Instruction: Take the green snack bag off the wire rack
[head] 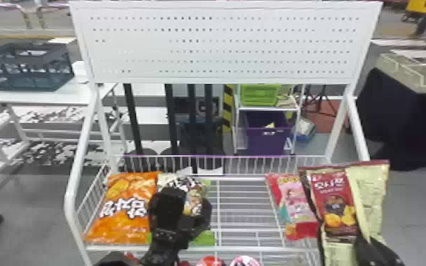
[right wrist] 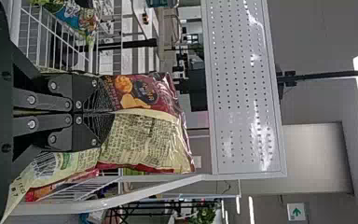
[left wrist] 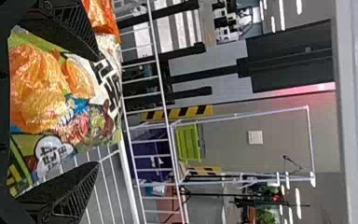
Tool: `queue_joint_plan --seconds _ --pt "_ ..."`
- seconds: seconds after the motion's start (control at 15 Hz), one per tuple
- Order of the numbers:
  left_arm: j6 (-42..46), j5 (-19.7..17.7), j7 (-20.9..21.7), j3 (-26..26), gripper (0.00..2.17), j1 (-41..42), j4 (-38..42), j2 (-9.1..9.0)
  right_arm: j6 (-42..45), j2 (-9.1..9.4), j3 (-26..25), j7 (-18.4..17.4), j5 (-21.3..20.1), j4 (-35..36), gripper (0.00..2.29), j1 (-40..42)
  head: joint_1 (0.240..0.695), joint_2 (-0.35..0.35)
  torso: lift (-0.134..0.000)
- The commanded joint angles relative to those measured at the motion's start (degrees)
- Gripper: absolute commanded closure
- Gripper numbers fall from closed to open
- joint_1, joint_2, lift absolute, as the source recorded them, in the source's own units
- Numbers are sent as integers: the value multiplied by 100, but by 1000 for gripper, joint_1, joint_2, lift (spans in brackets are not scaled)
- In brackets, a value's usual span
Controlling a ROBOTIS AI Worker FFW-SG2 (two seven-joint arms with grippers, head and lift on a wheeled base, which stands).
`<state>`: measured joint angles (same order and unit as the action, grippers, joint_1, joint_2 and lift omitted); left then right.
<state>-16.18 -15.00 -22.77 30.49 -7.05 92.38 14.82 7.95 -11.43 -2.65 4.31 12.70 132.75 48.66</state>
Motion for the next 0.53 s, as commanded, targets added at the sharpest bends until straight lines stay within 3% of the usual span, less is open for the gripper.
queue_joint_plan --seconds 0.0,0.2,0.33,0.4,0.47 --pt "-48 -153 9 -52 90 -182 -361 -49 -17 0 10 0 -5 -30 2246 -40 499 0 0" --pt "-101 -284 45 -69 90 -279 -599 -58 -17 -26 28 0 -14 -21 2246 -58 499 0 0" --pt "-119 -337 97 -78 275 -297 -651 -58 -53 -35 28 0 -14 -12 2246 -67 499 0 0" --pt "-136 -355 133 -87 613 -305 -651 -49 -70 -44 36 0 -22 -12 2246 -67 499 0 0" --pt "-294 -372 150 -87 1129 -297 -643 -49 -70 -44 36 0 -22 -12 2246 -67 499 0 0"
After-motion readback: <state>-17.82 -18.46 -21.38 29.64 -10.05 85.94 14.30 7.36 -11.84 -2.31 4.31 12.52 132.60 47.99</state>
